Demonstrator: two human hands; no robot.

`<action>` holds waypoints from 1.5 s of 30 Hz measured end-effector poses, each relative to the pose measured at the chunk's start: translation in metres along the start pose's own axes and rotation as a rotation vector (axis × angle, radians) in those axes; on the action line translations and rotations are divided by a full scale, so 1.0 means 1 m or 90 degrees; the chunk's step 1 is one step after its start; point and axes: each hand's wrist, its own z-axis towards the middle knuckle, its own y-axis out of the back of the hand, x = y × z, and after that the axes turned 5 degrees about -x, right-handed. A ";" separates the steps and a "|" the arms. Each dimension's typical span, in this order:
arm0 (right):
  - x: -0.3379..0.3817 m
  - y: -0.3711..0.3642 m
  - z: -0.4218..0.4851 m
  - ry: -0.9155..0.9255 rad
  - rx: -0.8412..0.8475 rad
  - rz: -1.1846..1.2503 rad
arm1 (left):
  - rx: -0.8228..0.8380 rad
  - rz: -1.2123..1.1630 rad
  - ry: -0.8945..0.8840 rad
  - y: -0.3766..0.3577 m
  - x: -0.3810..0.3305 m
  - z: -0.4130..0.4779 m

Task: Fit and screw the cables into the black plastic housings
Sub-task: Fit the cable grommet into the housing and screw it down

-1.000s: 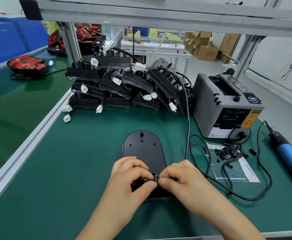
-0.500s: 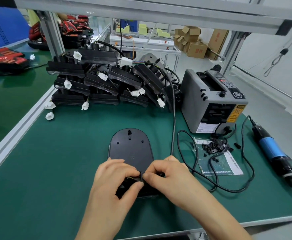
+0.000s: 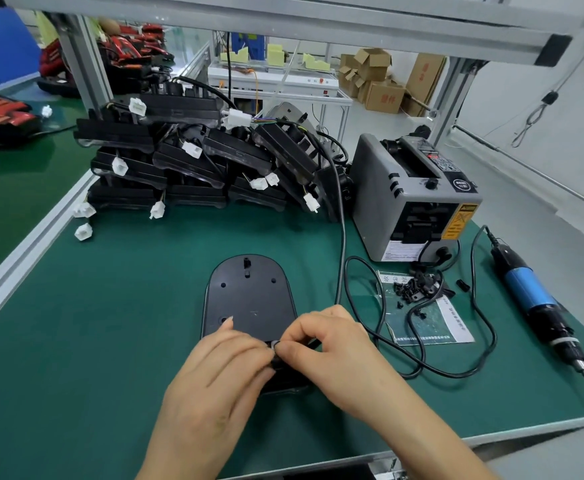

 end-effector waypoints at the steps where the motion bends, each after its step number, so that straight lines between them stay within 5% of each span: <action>1: 0.001 0.000 0.001 0.013 0.000 -0.011 | -0.001 0.006 0.019 0.000 0.000 0.000; 22: -0.001 -0.001 0.002 0.043 -0.022 -0.016 | 0.017 -0.016 0.070 0.003 -0.002 0.007; 36: -0.006 -0.001 0.004 0.051 -0.028 0.053 | 0.080 -0.069 0.264 0.012 -0.016 0.018; 41: -0.018 0.014 0.005 0.126 -0.212 0.110 | 0.078 -0.089 0.302 0.012 -0.017 0.020; 45: -0.066 0.066 0.020 -0.012 -0.330 -0.160 | 0.087 -0.095 0.321 0.011 -0.019 0.021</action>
